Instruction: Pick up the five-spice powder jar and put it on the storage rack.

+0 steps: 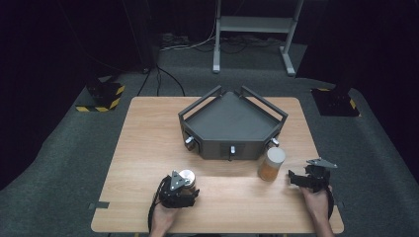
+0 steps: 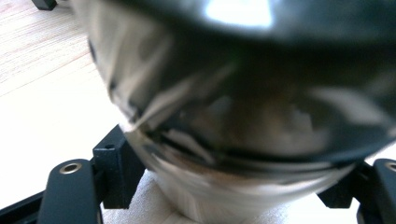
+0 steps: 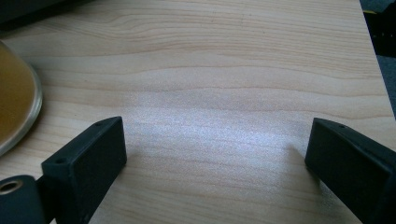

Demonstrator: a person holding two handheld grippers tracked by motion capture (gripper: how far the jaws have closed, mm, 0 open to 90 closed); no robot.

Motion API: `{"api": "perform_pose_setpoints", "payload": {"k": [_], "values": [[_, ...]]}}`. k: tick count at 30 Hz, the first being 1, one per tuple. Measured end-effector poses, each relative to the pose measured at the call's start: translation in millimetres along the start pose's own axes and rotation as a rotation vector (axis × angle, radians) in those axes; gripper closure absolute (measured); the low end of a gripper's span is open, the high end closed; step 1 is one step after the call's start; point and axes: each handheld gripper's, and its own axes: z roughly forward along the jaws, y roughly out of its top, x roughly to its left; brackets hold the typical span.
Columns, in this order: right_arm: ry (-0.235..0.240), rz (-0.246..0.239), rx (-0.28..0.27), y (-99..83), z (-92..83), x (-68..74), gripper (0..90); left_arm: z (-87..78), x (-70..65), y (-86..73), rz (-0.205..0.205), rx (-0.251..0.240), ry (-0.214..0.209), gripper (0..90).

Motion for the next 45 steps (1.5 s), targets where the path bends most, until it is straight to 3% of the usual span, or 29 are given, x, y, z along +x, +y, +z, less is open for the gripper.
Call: {"api": "perform_pose_setpoints", "payload": {"k": [25, 45], "values": [[0.0, 0.0, 0.0, 0.0, 0.0, 0.0, 5.3, 0.0, -2.6, 2.7, 0.006, -0.001, 0.016, 30.9], [0.0, 0.0, 0.0, 0.0, 0.0, 0.0, 5.3, 0.6, -2.6, 12.6, 0.027, 0.007, -0.006, 31.1]]}}
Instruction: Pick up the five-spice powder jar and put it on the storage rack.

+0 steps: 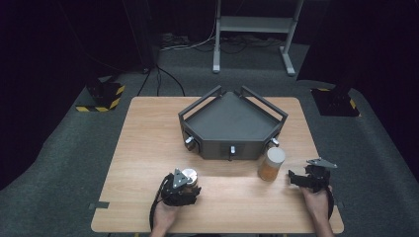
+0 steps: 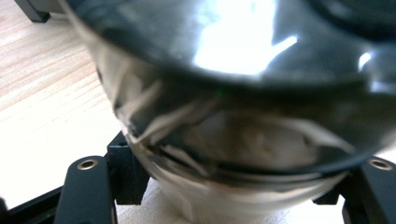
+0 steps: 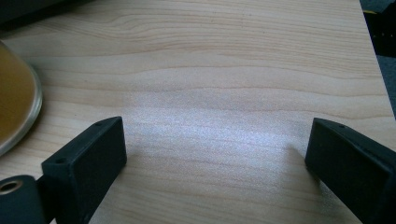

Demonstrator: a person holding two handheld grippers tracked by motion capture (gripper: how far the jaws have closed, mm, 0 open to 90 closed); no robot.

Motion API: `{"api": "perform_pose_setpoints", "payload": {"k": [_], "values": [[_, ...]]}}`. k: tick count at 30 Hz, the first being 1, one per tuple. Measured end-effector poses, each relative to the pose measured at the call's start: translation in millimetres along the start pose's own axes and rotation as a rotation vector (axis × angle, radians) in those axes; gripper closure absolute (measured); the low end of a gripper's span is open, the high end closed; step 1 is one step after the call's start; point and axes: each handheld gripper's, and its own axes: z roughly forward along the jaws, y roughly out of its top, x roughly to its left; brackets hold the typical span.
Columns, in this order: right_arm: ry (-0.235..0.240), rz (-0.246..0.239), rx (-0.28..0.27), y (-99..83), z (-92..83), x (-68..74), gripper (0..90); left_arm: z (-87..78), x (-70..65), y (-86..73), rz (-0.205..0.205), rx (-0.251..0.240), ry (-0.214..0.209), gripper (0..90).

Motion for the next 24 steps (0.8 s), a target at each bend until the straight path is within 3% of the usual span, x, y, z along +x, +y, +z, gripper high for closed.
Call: {"api": "perform_pose_setpoints", "payload": {"k": [24], "values": [[0.0, 0.0, 0.0, 0.0, 0.0, 0.0, 5.3, -8.0, 9.0, 37.9, 0.027, -0.005, -0.039, 31.1]]}}
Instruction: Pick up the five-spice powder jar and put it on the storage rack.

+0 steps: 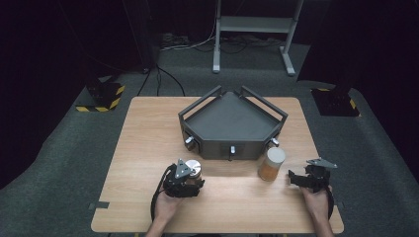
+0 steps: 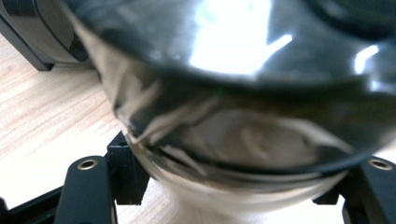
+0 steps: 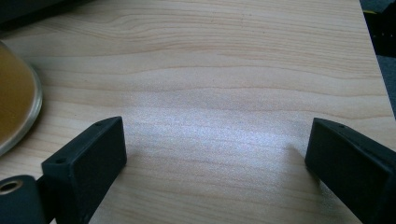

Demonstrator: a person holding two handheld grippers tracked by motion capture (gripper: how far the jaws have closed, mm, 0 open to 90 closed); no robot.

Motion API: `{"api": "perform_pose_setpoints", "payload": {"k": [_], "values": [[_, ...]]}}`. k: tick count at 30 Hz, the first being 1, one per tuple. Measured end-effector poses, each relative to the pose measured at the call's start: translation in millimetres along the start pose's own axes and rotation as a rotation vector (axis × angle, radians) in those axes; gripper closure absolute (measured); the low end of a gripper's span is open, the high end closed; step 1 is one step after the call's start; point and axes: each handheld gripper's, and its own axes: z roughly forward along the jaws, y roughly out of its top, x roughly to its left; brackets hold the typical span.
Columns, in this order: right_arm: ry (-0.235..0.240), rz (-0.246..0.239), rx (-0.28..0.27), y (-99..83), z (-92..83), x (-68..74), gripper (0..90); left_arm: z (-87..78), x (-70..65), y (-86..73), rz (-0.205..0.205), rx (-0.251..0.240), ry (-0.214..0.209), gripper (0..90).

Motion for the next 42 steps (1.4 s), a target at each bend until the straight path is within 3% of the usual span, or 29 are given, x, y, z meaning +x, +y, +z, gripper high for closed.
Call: {"api": "perform_pose_setpoints", "payload": {"k": [23, 26, 35, 36, 42], "values": [[0.0, 0.0, 0.0, 0.0, 0.0, 0.0, 5.3, -14.1, 18.9, 50.4, 0.034, -0.029, -0.053, 31.2], [0.0, 0.0, 0.0, 0.0, 0.0, 0.0, 5.3, -15.1, 18.2, 54.8, 0.022, -0.041, -0.061, 31.1], [0.0, 0.0, 0.0, -0.1, 0.0, 0.0, 5.3, -22.0, 22.0, 89.7, 0.07, -0.046, -0.069, 31.1], [0.0, 0.0, 0.0, -0.1, 0.0, 0.0, 5.3, -22.0, 22.4, 93.0, 0.058, -0.052, -0.077, 31.1], [0.0, 0.0, 0.0, -0.1, 0.0, 0.0, 5.3, -22.4, 28.5, 114.8, 0.071, -0.053, -0.083, 31.1]]}}
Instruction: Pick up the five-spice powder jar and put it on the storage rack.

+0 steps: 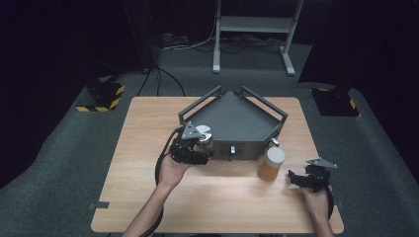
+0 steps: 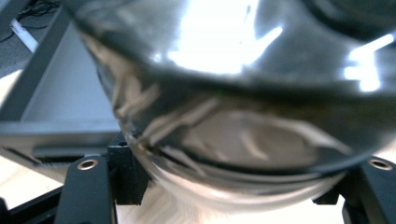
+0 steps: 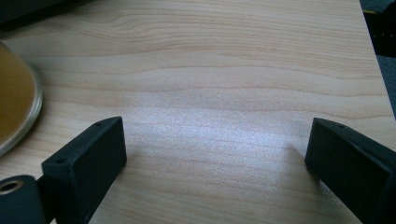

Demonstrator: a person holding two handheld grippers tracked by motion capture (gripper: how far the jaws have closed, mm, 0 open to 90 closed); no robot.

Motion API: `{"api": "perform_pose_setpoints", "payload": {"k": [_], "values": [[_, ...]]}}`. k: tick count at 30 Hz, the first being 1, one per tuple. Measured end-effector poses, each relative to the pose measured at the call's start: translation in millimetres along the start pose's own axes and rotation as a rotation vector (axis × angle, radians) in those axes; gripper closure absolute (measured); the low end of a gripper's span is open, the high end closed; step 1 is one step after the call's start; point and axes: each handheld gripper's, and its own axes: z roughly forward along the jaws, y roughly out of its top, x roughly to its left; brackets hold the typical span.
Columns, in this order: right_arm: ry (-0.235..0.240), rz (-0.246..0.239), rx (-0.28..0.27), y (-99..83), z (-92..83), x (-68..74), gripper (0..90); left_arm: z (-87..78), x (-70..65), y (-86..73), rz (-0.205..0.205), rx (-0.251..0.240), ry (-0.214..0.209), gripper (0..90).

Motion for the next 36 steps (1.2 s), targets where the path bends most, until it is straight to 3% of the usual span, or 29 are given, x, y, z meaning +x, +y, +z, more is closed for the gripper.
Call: {"api": "perform_pose_setpoints", "payload": {"k": [1, 2, 3, 8, 9, 12, 14, 15, 16, 18, 19, 21, 22, 23, 24, 25, 26, 36], "values": [[0.0, 0.0, 0.0, 0.0, 0.0, 0.0, 5.3, 0.5, 1.1, 2.5, -0.001, 0.0, -0.002, 31.1], [0.0, 0.0, 0.0, 0.0, 0.0, 0.0, 5.3, 23.8, -26.7, -23.9, -0.322, -0.253, 0.008, 31.1], [0.0, 0.0, 0.001, 0.1, -0.1, 0.0, 5.3, 25.1, -26.3, -20.6, -0.324, -0.254, 0.009, 31.1], [0.0, 0.0, 0.0, 0.0, 0.0, 0.0, 5.3, 31.1, -21.8, -6.7, -0.318, -0.255, 0.006, 31.2], [0.0, 0.0, 0.0, 0.0, 0.0, 0.0, 5.3, 12.1, 8.9, 29.9, 0.016, 0.004, 0.001, 31.1], [0.0, 0.0, 0.0, 0.0, 0.0, 0.0, 5.3, 17.0, 10.0, 33.7, 0.005, 0.003, 0.004, 31.1], [0.0, 0.0, 0.0, 0.0, 0.0, 0.0, 5.3, 26.8, 7.0, 32.4, -0.034, -0.033, 0.02, 31.1], [0.0, 0.0, 0.0, 0.0, 0.0, 0.0, 5.4, 39.1, -6.8, 18.4, -0.211, -0.158, 0.024, 31.1], [0.0, 0.0, 0.001, 0.2, -0.1, 0.0, 5.3, 31.1, 8.1, 38.6, -0.022, -0.018, 0.03, 31.1], [0.0, 0.0, 0.0, 0.0, 0.0, -0.1, 5.4, 37.2, 8.9, 42.5, -0.031, -0.021, 0.04, 31.1], [-0.001, 0.001, 0.001, 0.2, -0.1, 0.1, 5.6, 39.6, 16.0, 54.4, 0.005, 0.027, 0.035, 31.1], [-0.001, 0.001, -0.001, -0.2, -0.1, 0.0, 5.6, 42.6, 17.0, 55.8, 0.002, 0.026, 0.037, 31.2], [-0.001, 0.001, 0.0, 0.0, -0.2, 0.0, 5.6, 49.6, 12.9, 47.6, -0.046, -0.035, 0.052, 31.1], [-0.001, 0.001, -0.001, -0.1, -0.1, 0.0, 5.6, 55.7, 15.1, 47.3, -0.075, -0.052, 0.045, 31.1], [-0.001, 0.001, -0.001, -0.1, -0.1, 0.0, 5.6, 55.7, 15.1, 47.3, -0.075, -0.052, 0.045, 31.1], [-0.001, 0.001, -0.001, -0.1, -0.1, 0.0, 5.6, 54.7, 20.4, 54.1, -0.041, -0.012, 0.035, 31.1], [0.0, 0.001, -0.001, -0.1, -0.1, 0.0, 5.6, 57.5, 21.4, 55.8, -0.036, -0.006, 0.036, 31.1], [-0.001, 0.001, -0.001, -0.2, -0.1, 0.0, 5.6, 81.8, 19.3, 60.5, -0.052, 0.014, 0.061, 31.1]]}}
